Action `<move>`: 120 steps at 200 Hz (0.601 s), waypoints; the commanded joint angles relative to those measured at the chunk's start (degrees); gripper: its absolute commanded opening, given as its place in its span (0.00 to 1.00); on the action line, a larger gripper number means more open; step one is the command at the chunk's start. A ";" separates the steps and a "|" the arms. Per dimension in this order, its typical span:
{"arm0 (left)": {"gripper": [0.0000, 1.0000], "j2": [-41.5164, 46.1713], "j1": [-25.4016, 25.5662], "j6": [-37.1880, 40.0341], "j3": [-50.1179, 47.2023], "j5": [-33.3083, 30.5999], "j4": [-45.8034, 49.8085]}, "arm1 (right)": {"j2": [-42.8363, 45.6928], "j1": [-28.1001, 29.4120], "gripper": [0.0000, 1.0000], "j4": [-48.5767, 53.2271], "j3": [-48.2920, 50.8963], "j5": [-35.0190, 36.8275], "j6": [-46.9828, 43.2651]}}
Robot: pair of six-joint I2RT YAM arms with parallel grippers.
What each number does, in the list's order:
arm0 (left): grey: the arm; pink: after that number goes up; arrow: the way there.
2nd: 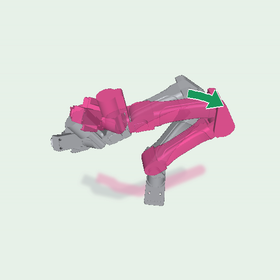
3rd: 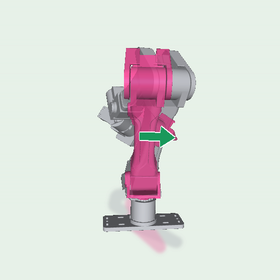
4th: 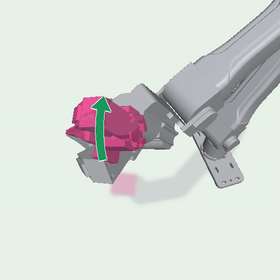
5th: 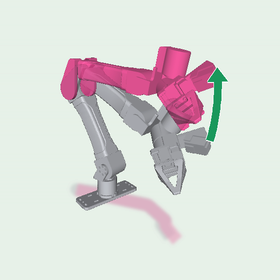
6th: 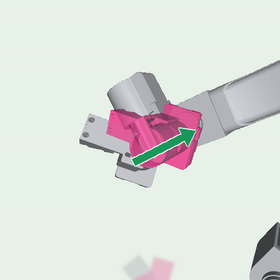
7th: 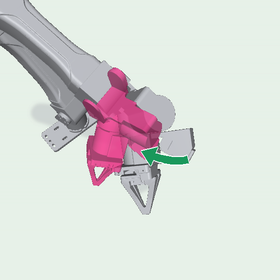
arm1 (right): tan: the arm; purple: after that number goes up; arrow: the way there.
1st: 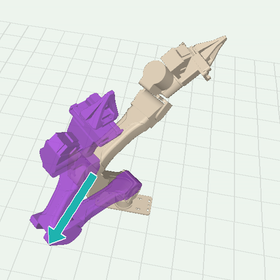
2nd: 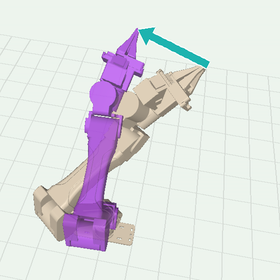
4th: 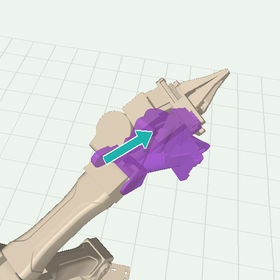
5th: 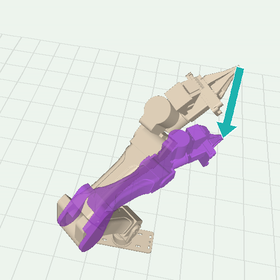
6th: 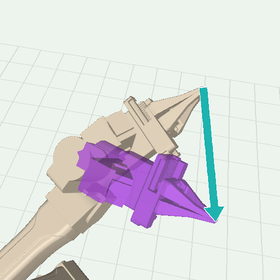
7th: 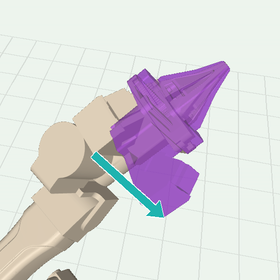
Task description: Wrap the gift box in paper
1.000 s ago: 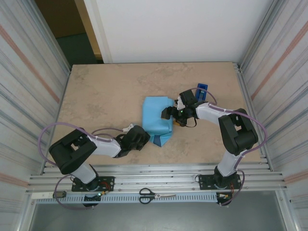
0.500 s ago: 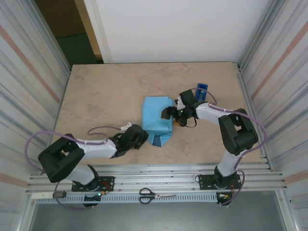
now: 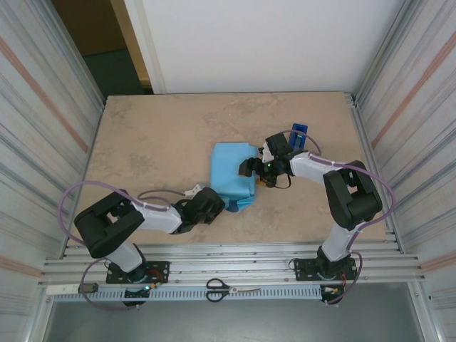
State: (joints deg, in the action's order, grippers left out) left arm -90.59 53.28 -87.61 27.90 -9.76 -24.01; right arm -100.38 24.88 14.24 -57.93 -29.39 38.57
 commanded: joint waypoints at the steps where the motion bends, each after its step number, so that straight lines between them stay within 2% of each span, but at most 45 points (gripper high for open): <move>1: 0.00 -0.42 0.58 -2.00 -0.65 -0.46 1.68 | -1.88 0.87 0.84 6.63 2.65 2.99 -0.51; 36: 0.00 5.80 0.75 -0.17 0.86 -2.31 9.01 | -1.84 0.87 0.84 6.50 2.52 3.11 -0.42; 62: 0.00 8.18 1.32 0.27 0.53 -3.12 9.65 | -1.95 0.81 0.84 6.85 2.43 3.15 -0.59; 120: 0.00 3.10 2.70 -1.20 1.83 -0.43 6.58 | -1.93 0.68 0.85 6.77 2.90 3.11 -0.60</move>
State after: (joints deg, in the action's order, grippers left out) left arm -84.97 55.27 -88.38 28.16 -10.31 -17.47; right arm -100.38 24.88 14.11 -57.89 -29.39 38.57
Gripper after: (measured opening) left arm 0.043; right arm 0.847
